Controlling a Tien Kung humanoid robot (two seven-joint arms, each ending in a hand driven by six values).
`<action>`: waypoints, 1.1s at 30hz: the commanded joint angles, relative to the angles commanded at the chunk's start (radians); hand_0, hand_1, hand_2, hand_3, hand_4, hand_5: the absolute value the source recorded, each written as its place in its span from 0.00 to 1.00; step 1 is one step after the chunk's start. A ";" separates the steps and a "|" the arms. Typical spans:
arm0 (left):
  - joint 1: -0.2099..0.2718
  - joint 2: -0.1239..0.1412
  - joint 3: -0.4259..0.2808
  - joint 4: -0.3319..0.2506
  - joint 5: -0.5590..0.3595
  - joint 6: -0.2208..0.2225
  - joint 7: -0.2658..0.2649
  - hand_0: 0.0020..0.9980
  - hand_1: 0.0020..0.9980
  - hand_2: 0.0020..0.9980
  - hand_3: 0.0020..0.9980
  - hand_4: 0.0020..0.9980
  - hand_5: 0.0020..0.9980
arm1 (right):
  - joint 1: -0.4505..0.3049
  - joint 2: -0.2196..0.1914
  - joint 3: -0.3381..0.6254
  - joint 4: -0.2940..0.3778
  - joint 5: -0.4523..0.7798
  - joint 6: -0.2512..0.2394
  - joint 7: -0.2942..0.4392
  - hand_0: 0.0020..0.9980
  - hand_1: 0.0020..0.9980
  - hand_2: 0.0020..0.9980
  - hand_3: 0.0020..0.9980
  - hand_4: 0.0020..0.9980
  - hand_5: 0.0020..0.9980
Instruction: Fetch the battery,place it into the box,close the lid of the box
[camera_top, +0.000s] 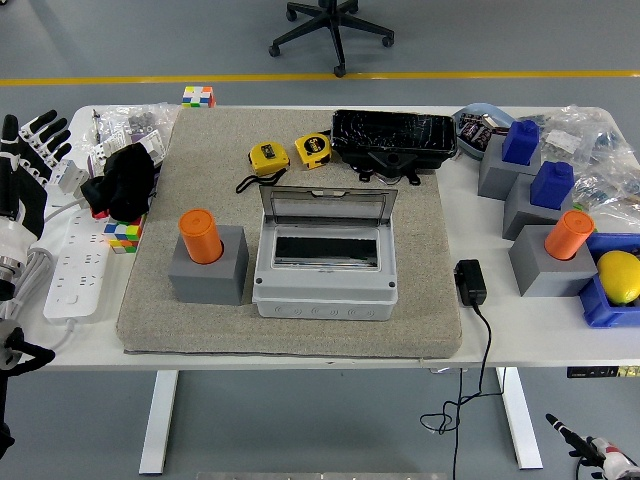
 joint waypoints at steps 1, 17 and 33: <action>0.004 0.000 0.004 -0.009 0.017 0.001 0.001 0.94 0.97 0.92 0.88 1.00 0.92 | 0.000 0.000 0.001 0.000 -0.001 0.000 0.000 0.90 0.88 0.82 0.86 1.00 1.00; 0.033 -0.021 0.085 -0.051 0.106 -0.003 0.003 0.98 1.00 1.00 1.00 1.00 0.73 | -0.001 0.002 0.005 0.000 -0.003 0.001 0.000 0.90 0.88 0.82 0.86 1.00 1.00; 0.056 -0.054 0.233 -0.030 -0.013 -0.029 -0.032 1.00 1.00 1.00 1.00 1.00 0.79 | -0.001 0.001 -0.009 0.001 0.003 0.001 0.000 0.90 0.88 0.82 0.86 1.00 1.00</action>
